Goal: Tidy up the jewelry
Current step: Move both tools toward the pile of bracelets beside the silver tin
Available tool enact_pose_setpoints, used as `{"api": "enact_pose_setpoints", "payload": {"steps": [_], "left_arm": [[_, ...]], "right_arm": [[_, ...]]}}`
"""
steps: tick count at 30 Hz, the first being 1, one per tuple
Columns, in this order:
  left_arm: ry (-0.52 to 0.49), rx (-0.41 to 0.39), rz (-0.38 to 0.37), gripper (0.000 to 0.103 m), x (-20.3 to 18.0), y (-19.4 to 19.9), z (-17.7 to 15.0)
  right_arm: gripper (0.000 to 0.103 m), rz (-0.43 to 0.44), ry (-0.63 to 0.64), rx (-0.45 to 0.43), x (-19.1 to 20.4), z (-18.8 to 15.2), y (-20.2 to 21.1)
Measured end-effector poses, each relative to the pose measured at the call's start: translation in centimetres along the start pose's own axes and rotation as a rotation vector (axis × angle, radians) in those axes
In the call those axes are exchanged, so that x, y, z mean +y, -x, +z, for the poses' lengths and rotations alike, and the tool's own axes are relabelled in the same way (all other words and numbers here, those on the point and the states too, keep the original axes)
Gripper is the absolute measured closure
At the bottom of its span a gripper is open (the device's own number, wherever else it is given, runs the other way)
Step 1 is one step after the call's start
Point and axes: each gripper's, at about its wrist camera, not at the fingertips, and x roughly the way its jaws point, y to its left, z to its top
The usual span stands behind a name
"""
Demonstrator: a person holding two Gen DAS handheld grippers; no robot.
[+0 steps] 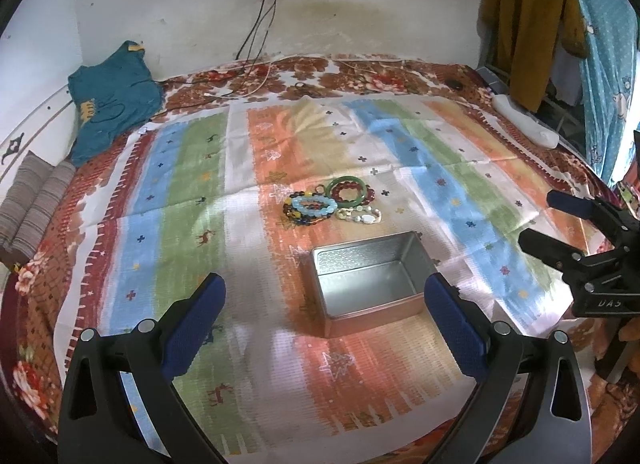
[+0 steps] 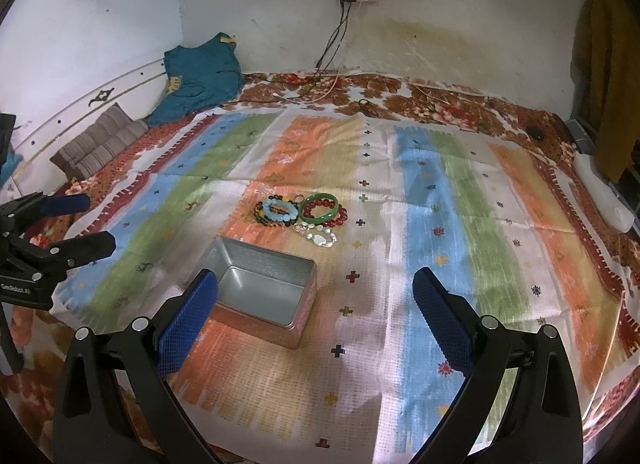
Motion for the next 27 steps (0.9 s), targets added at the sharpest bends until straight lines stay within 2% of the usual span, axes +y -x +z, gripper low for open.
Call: {"api": "enact_pose_setpoints", "payload": {"steps": [15, 27], "left_arm": [[0.002, 0.014, 0.014, 0.006, 0.4, -0.3, -0.5], [-0.011, 0.037, 0.105, 0.006, 0.7, -2.0, 1.0]], "right_arm": [[0.004, -0.011, 0.005, 0.013, -0.2, 0.0, -0.6], [0.004, -0.054, 0.025, 0.053, 0.0, 0.6, -2.5]]}}
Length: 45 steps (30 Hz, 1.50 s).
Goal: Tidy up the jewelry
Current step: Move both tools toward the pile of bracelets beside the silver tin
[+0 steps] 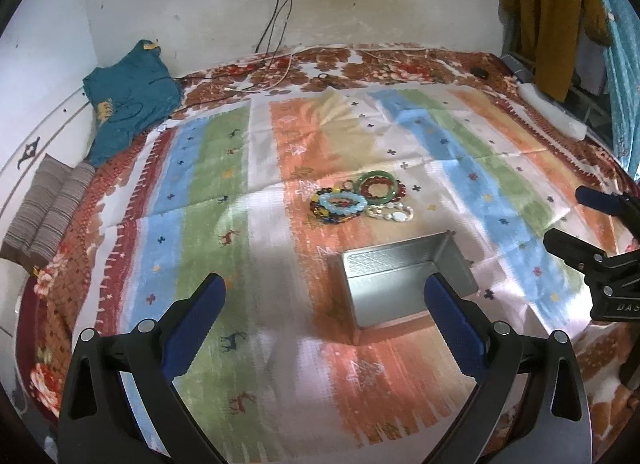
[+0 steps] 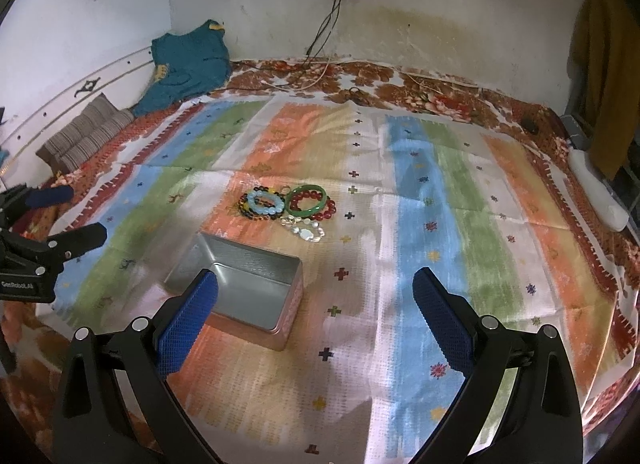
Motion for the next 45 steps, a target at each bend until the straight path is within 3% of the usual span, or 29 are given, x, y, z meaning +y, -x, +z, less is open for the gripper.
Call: {"api": "enact_pose_setpoints", "payload": {"steps": [4, 14, 45], "left_arm": [[-0.034, -0.006, 0.043, 0.006, -0.1, -0.5, 0.9], [-0.014, 0.023, 0.019, 0.006, -0.5, -2.1, 2.5], [0.035, 0.151, 0.098, 0.006, 0.8, -8.6, 5.5]], "right_arm": [[0.004, -0.014, -0.018, 0.004, -0.7, 0.5, -0.4], [0.004, -0.015, -0.062, 0.055, -1.9, 1.5, -2.2], [0.004, -0.046, -0.115, 0.129, -3.1, 4.5, -8.0]]}}
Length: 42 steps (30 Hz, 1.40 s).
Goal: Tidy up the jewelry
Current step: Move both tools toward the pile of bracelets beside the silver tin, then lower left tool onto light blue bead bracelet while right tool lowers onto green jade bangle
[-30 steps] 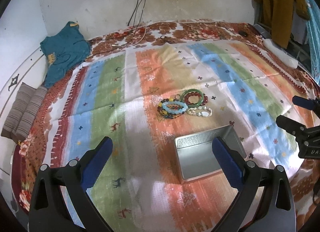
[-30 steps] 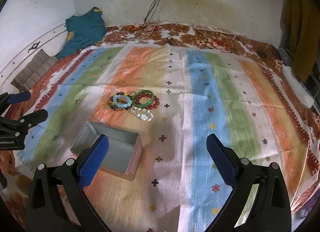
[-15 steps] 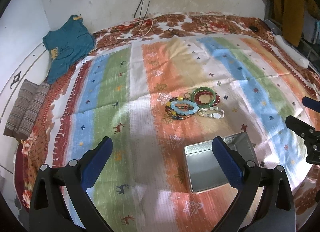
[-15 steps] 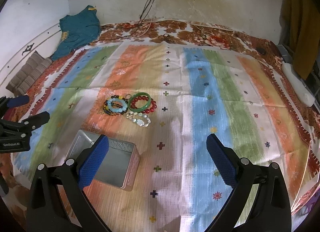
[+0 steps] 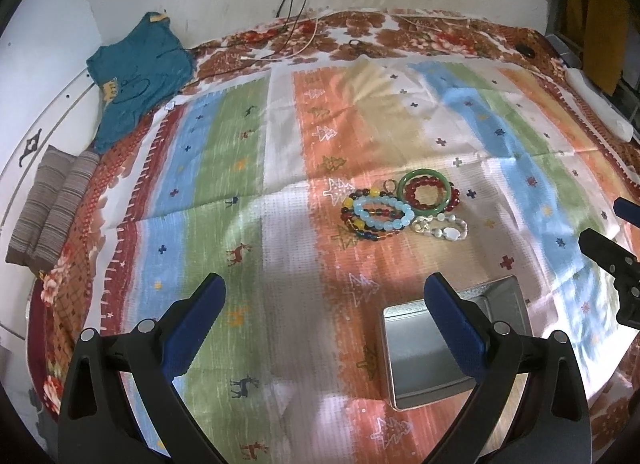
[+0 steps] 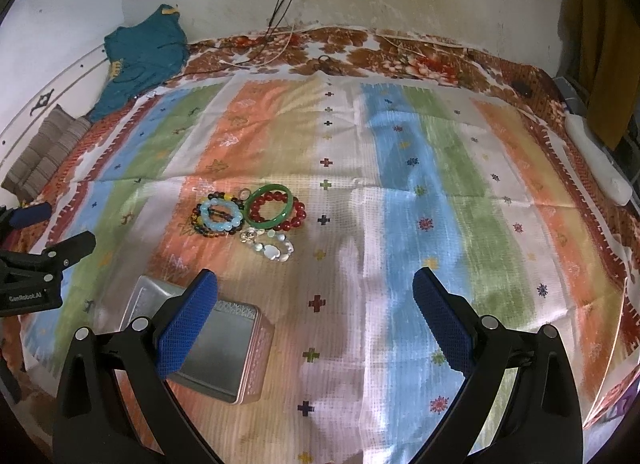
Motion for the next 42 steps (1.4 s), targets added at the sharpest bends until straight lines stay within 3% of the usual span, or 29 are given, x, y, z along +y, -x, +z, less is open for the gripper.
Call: {"api": "enact_pose_setpoints", "payload": {"steps": [18, 32, 42], "left_arm": [[0.022, 0.105, -0.021, 0.006, 0.4, -5.1, 1.6], [0.021, 0.134, -0.044, 0.007, 0.1, -8.1, 3.0], [0.03, 0.175, -0.071, 0.017, 0.6, -10.9, 3.9]], "right_arm": [[0.004, -0.025, -0.018, 0.052, -0.3, 1.9, -4.0], [0.004, -0.021, -0.009, 0.09, 0.3, 3.4, -7.6], [0.004, -0.028, 0.007, 0.132, 1.0, 4.2, -10.9]]}}
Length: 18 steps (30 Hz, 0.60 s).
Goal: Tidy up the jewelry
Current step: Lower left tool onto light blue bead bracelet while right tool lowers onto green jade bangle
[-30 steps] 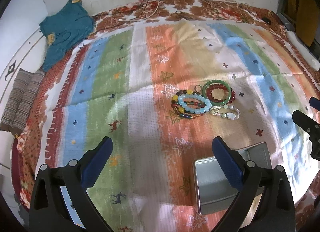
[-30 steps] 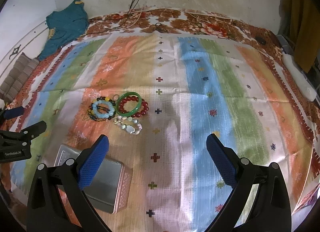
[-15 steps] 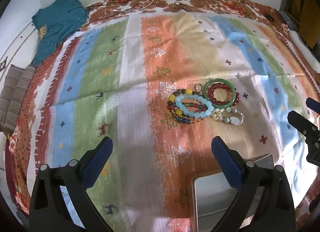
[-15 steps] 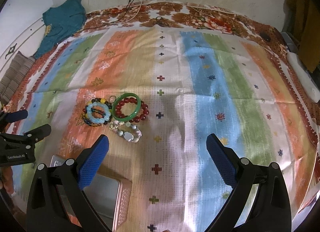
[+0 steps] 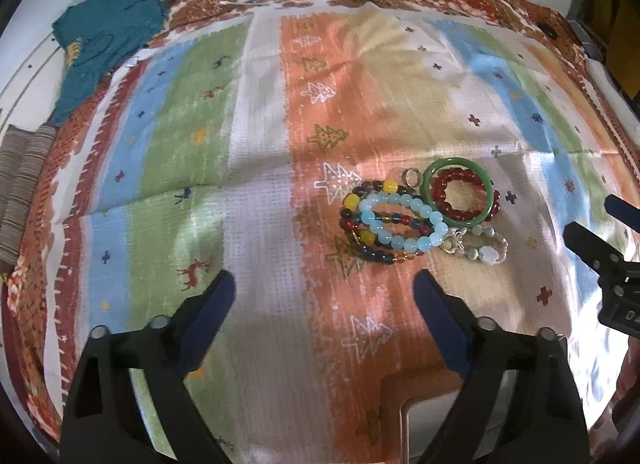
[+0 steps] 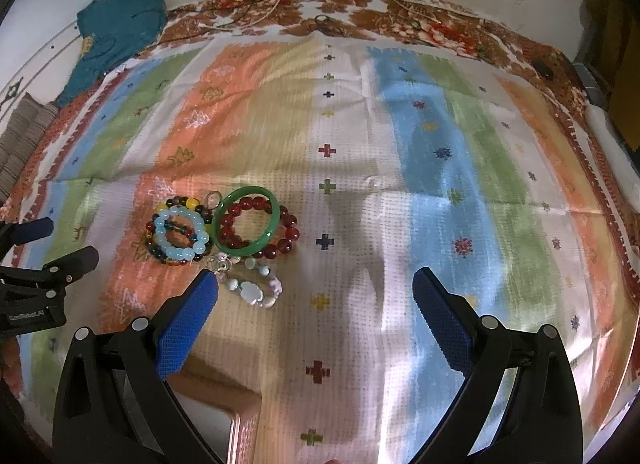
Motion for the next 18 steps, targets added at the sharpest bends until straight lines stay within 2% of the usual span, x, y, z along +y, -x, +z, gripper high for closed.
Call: {"api": "enact_pose_setpoints", "payload": {"steps": [8, 18], "left_arm": [[-0.006, 0.005, -0.01, 0.017, -0.1, -1.4, 1.5], [-0.02, 0.042, -0.018, 0.022, -0.4, -4.1, 2.9]], "right_arm": [[0.004, 0.002, 0.003, 0.025, 0.5, 0.9, -2.1], [0.004, -0.011, 0.001, 0.067, 0.6, 1.8, -4.6]]}}
